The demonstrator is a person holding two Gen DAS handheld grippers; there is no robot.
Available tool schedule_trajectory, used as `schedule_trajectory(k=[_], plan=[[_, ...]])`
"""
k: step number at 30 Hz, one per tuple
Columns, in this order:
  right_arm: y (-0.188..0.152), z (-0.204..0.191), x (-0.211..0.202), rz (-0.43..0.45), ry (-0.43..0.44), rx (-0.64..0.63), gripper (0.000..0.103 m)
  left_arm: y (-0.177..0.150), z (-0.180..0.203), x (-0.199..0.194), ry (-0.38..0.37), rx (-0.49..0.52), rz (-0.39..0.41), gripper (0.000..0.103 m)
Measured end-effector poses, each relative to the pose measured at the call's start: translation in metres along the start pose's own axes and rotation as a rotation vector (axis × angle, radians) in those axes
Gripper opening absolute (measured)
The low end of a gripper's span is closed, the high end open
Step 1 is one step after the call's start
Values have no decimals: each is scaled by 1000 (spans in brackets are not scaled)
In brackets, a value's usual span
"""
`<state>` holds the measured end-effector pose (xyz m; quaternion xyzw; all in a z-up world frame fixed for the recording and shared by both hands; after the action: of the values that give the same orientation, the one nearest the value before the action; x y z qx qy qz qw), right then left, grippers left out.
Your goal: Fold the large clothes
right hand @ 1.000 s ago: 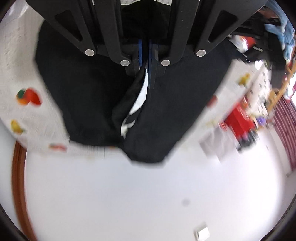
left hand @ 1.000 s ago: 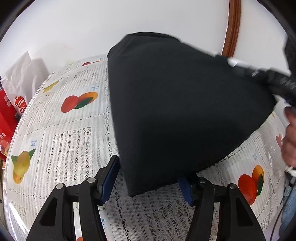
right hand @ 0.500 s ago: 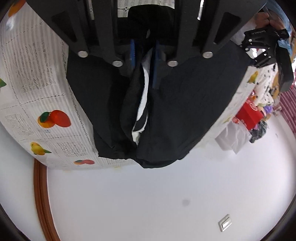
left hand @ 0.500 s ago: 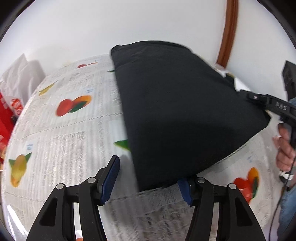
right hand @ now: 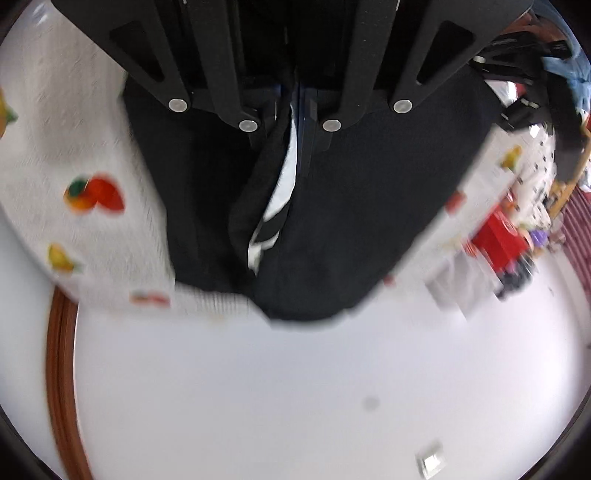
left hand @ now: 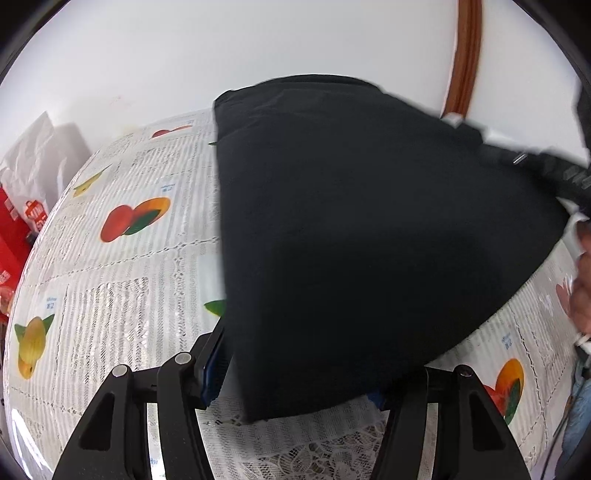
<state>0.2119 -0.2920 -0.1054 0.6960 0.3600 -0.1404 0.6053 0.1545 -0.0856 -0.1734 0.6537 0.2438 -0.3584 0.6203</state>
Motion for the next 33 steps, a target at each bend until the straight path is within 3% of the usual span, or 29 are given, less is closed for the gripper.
schedule_trajectory(k=[4,10,15,17,22,28,33], plan=[[2,28,-39,150,35,99,5,0,0,0,15,-2,4,56],[-27,53,-18,-3,-103,105,6,1,2,1,17,-1,5,56],[-41,56,-23,-22,-203,65,12,-1,3,-1,15,-3,4,56],[-43,58,-27,-30,-209,68,15,-1,3,-2,15,-3,2,56],[-52,62,-52,-46,-241,62,39,-2,-2,0,10,-1,2,56],[-74,67,-85,-83,-237,49,44,-8,-8,-8,-30,-21,9,55],[-94,62,-86,-134,-207,39,44,-15,-12,-18,-105,-46,20,41]])
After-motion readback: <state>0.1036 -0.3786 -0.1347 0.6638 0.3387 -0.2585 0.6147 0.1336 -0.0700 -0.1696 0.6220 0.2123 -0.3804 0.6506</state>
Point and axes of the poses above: each gripper's, at about its wrist camera, not at the fingertips, and x roughly the way its jaws point, z to its right, y to its top, the point moved 1 cm from there along x, roughly the way its jaws point, and after that the axes turned 3 degrees about -y, right-handed, at the moved point
